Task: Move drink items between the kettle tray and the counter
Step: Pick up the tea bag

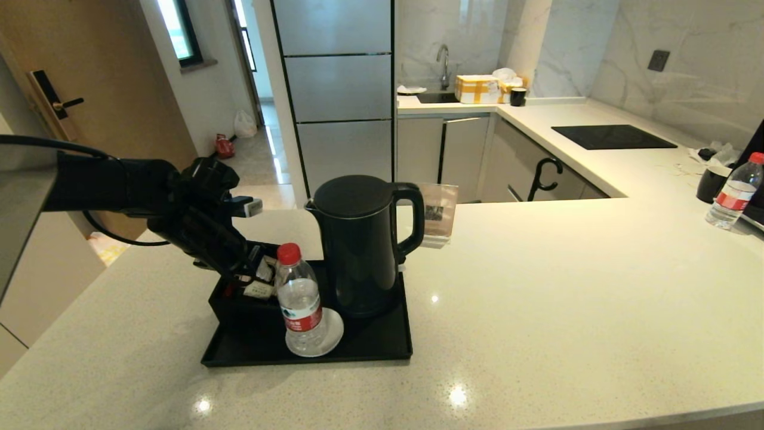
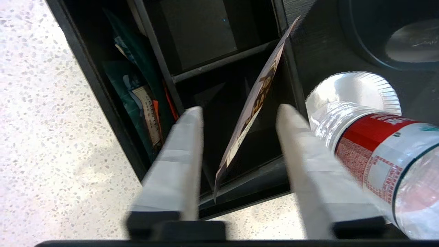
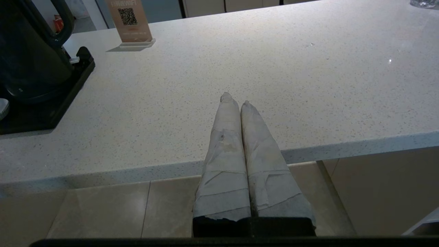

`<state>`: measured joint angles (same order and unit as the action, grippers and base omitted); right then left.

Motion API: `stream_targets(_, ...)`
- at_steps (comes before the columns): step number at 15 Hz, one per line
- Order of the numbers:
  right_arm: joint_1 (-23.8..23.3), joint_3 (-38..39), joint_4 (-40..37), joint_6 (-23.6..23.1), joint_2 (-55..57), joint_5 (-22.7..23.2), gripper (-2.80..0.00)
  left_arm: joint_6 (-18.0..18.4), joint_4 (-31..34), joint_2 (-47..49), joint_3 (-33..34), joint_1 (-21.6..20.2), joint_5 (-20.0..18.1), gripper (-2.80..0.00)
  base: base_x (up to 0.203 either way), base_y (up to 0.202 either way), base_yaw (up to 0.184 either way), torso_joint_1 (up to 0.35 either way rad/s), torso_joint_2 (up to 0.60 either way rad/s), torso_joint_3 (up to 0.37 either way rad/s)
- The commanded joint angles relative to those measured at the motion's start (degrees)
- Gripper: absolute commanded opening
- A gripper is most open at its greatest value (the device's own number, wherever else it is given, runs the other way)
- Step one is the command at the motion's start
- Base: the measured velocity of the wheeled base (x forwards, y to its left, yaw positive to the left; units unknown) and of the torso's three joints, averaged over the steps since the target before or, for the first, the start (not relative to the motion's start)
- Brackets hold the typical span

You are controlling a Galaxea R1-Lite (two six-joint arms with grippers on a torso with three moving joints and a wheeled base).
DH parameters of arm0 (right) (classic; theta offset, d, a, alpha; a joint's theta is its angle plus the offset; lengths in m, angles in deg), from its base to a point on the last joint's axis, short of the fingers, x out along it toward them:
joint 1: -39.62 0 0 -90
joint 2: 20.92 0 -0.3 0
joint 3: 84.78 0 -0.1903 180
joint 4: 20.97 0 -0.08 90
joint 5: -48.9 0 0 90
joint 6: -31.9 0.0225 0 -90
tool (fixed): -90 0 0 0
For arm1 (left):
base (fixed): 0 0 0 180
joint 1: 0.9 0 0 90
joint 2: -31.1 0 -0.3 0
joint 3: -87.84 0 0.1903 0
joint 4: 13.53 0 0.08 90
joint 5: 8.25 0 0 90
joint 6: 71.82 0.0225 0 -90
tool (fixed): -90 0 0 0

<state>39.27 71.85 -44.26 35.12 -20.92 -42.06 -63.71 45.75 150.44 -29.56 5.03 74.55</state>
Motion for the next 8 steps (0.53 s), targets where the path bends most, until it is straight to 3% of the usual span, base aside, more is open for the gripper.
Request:
stream_targets(1,0.00,0.00,0.01,0.03,0.09,0.00,-2.80,0.05,0.21,-0.25,0.00,0.05,-0.01,-2.80,0.000,0.000,0.000,0.000,0.00,0.000)
stream_targets(4,0.00,0.00,0.01,0.03,0.09,0.00,-2.80,-0.40,0.30,-0.98,0.43,-0.04,-0.01,-2.80,0.000,0.000,0.000,0.000,0.00,0.000)
stream_targets(8,0.00,0.00,0.01,0.03,0.09,0.00,-2.80,-3.60,0.38,-2.30,0.08,-0.04,-0.10,-2.80,0.000,0.000,0.000,0.000,0.00,0.000)
